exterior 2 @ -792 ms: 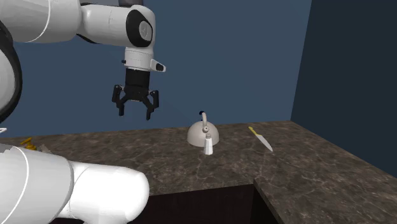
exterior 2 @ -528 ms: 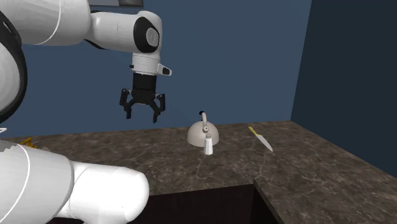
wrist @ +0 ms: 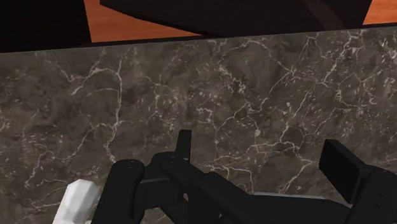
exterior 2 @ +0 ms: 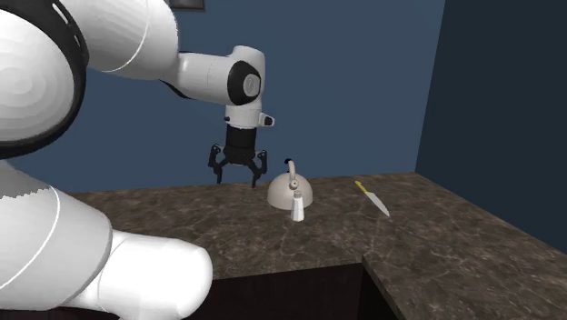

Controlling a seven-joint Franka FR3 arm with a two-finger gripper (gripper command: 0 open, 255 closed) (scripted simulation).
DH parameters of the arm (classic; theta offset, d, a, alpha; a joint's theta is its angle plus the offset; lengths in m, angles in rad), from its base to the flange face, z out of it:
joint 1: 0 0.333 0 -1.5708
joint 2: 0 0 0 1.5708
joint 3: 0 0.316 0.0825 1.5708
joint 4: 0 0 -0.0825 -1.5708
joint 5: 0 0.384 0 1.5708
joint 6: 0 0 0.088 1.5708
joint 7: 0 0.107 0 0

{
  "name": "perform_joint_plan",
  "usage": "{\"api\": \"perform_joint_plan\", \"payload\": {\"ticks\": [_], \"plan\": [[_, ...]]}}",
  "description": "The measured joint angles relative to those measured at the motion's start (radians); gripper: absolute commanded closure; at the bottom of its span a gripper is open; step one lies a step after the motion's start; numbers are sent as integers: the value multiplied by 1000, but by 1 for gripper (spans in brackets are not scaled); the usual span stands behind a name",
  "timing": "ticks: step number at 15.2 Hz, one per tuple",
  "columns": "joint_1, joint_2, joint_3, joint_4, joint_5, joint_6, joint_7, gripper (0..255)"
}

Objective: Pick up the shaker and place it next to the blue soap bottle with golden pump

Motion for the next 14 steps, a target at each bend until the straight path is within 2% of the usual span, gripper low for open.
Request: {"api": "perform_joint_plan", "payload": {"ticks": [7, 11, 14], "plan": [[14, 213, -137, 47, 6, 231, -195, 0], [37, 346, -208, 100, 57, 339, -317, 0], [57, 459, -262, 154, 125, 409, -427, 0]]}}
